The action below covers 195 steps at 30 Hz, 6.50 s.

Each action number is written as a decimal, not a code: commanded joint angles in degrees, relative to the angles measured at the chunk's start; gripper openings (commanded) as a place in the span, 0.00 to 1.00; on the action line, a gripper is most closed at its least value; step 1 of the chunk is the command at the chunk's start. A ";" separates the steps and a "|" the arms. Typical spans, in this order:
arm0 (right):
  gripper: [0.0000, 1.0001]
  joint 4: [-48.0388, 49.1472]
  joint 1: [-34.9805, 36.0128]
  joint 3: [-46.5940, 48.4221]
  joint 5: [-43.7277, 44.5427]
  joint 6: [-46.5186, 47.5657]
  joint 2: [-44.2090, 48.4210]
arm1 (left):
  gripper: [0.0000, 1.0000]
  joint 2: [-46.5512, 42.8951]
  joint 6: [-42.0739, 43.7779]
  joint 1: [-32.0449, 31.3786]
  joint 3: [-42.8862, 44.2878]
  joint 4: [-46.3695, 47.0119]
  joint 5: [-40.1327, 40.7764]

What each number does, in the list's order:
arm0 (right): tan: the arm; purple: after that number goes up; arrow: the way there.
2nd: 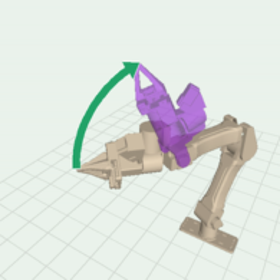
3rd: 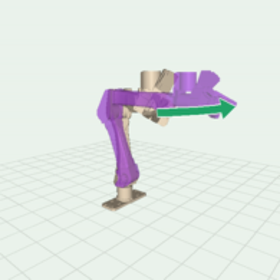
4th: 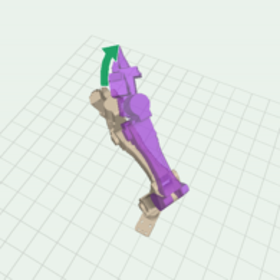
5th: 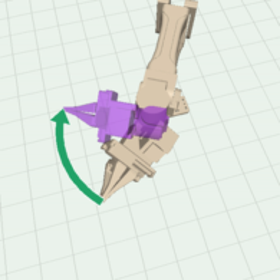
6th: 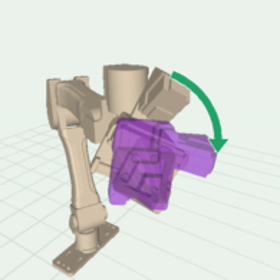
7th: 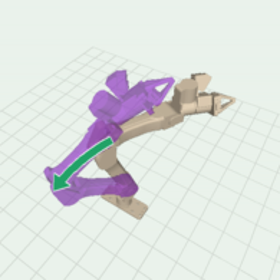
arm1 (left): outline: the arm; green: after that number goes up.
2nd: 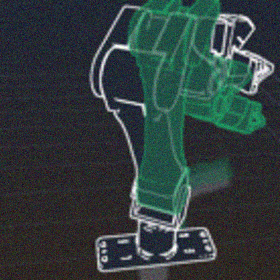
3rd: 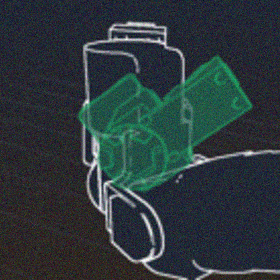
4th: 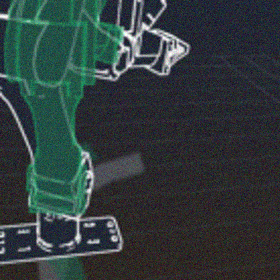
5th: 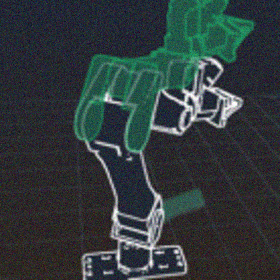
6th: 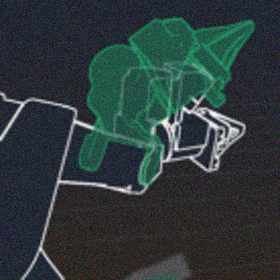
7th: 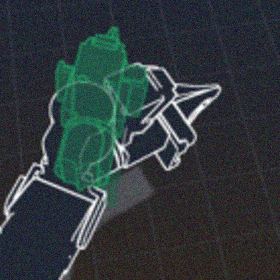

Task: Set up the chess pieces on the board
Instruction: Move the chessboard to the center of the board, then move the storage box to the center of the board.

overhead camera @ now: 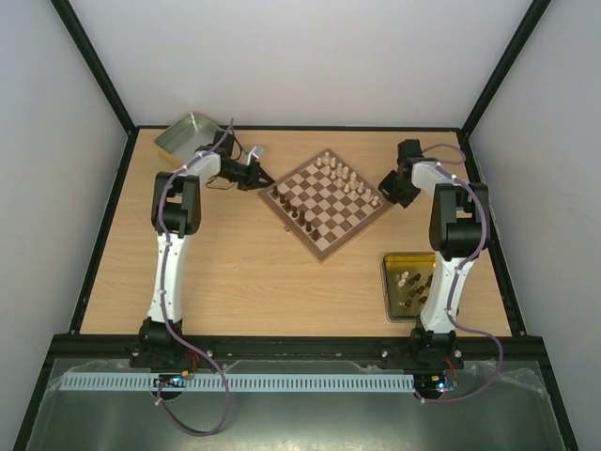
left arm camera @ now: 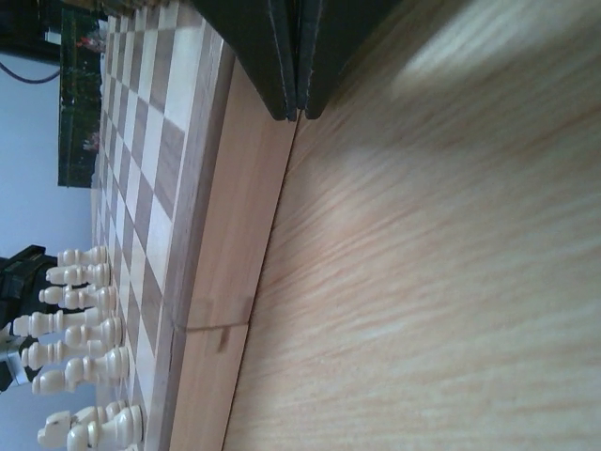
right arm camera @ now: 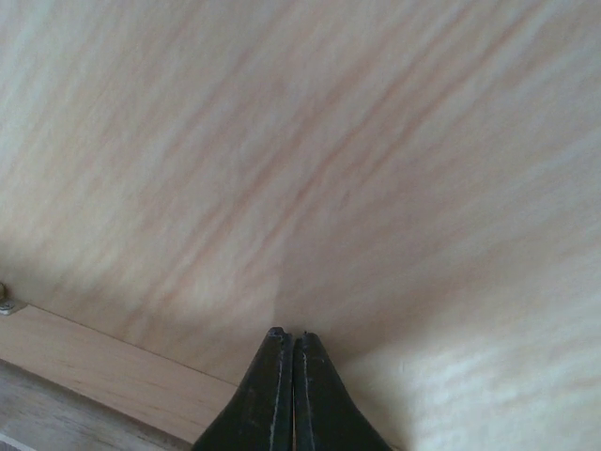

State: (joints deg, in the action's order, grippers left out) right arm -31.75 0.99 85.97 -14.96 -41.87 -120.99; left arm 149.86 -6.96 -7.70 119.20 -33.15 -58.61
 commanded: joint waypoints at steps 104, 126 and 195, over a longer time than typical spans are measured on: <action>0.02 -17.50 36.93 -37.11 15.55 -15.05 44.87 | 0.02 -29.84 27.63 8.36 -37.20 -22.60 26.79; 0.37 -26.58 26.45 -32.37 20.63 -9.19 44.66 | 0.02 -30.65 25.68 6.30 -38.30 -20.68 26.91; 0.35 -19.80 24.35 -27.67 14.28 0.91 41.98 | 0.97 -53.78 23.99 10.19 -41.58 -24.59 40.92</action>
State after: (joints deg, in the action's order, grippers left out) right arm -50.50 29.04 63.72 -0.73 -45.30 -84.20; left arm 100.18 18.92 2.55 76.51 -52.88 -20.08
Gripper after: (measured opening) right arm 0.343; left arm 0.961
